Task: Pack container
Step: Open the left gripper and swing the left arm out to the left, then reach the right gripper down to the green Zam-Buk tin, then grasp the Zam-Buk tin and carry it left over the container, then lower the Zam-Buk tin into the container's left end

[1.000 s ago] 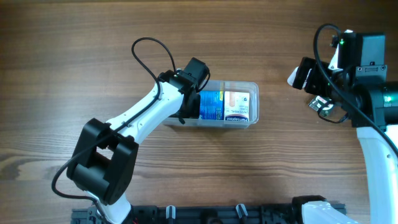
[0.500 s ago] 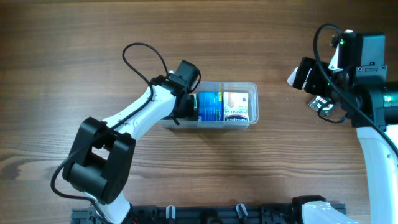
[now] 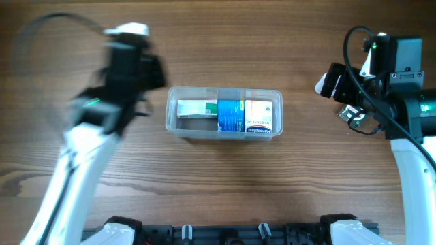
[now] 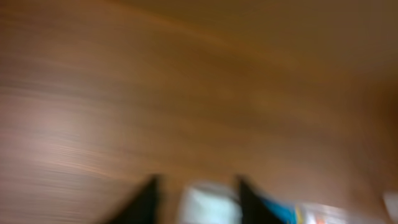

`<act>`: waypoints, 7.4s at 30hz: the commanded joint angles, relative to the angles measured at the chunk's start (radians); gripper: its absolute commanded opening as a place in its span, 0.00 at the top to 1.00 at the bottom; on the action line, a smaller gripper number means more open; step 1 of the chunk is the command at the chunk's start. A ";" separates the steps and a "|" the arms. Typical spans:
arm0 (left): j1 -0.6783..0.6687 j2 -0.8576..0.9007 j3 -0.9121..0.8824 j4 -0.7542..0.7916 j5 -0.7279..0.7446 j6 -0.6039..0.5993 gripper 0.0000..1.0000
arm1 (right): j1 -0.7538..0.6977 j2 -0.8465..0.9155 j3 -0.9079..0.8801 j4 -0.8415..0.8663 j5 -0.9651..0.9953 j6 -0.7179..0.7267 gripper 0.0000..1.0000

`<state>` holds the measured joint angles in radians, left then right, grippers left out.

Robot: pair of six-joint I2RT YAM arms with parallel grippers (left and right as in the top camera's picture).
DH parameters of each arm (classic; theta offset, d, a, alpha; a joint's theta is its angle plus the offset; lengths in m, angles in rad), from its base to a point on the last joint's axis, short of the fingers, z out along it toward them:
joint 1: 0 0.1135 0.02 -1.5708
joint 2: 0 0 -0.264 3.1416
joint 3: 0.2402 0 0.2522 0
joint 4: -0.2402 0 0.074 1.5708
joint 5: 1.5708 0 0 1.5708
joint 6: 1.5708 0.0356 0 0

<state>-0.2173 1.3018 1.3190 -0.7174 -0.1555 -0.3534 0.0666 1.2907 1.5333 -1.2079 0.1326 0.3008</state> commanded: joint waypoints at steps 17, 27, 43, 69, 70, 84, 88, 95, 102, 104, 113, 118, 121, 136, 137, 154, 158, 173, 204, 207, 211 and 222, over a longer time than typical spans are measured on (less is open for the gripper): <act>0.515 -0.079 0.003 -0.043 0.054 -0.051 0.00 | -0.002 0.008 0.003 0.003 0.010 -0.013 0.00; 0.515 -0.079 0.003 -0.043 0.054 -0.051 0.00 | -0.222 0.061 0.003 -0.062 0.045 -0.269 0.00; 0.515 -0.079 0.003 -0.043 0.054 -0.051 0.00 | -0.452 0.642 -0.077 0.157 -0.011 0.067 0.00; 0.515 -0.079 0.003 -0.043 0.054 -0.051 0.00 | -0.446 0.650 -0.327 0.509 -0.130 0.039 0.21; 0.515 -0.079 0.003 -0.043 0.054 -0.051 0.00 | -0.446 0.650 -0.327 0.509 -0.130 0.039 0.27; 0.515 -0.079 0.003 -0.043 0.054 -0.051 0.00 | -0.399 0.333 -0.164 0.134 -0.149 0.039 0.41; 0.515 -0.079 0.003 -0.043 0.054 -0.051 0.00 | -0.220 0.123 -0.164 0.090 -0.161 0.069 0.42; 0.515 -0.079 0.003 -0.043 0.054 -0.051 0.00 | 0.299 0.113 -0.164 0.199 -0.209 0.286 0.44; 0.515 -0.079 0.003 -0.043 0.054 -0.051 0.00 | 0.629 0.310 -0.164 0.475 -0.182 0.277 0.47; 0.515 -0.079 0.003 -0.043 0.054 -0.051 0.00 | 0.665 0.369 -0.164 0.531 -0.182 0.275 0.47; 0.515 -0.079 0.003 -0.043 0.054 -0.051 0.00 | 0.724 0.511 -0.164 0.689 -0.183 0.304 0.47; 0.515 -0.079 0.003 -0.043 0.054 -0.051 0.00 | 0.725 0.535 -0.164 0.700 -0.178 0.318 0.47; 0.515 -0.079 0.003 -0.043 0.054 -0.051 0.00 | 0.725 0.597 -0.165 0.694 -0.187 0.338 0.47; 0.515 -0.079 0.003 -0.043 0.054 -0.051 0.00 | 0.726 0.621 -0.165 0.732 -0.308 0.391 0.49; 0.515 -0.079 0.003 -0.043 0.054 -0.051 0.00 | 0.727 0.621 -0.165 0.730 -0.315 0.409 0.49; 0.515 -0.079 0.003 -0.043 0.054 -0.051 0.00 | 0.729 0.621 -0.166 0.724 -0.352 0.426 0.28; 0.515 -0.079 0.003 -0.043 0.054 -0.051 0.00 | 0.729 0.621 -0.167 0.710 -0.351 0.381 0.96; 0.515 -0.079 0.003 -0.043 0.054 -0.051 0.00 | 0.724 0.701 -0.161 0.739 -0.344 0.273 0.96; 0.515 -0.079 0.003 -0.043 0.054 -0.051 0.00 | 0.662 0.599 -0.162 0.668 -0.493 -0.126 0.96; 0.515 -0.079 0.003 -0.043 0.054 -0.051 0.00 | 0.665 0.602 -0.163 0.618 -0.501 -0.431 0.96; 0.515 -0.079 0.003 -0.043 0.054 -0.051 0.00 | 0.665 0.602 -0.163 0.589 -0.500 -0.948 0.96; 0.515 -0.079 0.003 -0.043 0.054 -0.051 0.00 | 0.784 0.602 -0.163 0.662 -0.526 -1.190 0.96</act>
<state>0.2905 1.2194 1.3224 -0.7624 -0.1062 -0.3958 0.8078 1.8999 1.3746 -0.5652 -0.3595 -0.8497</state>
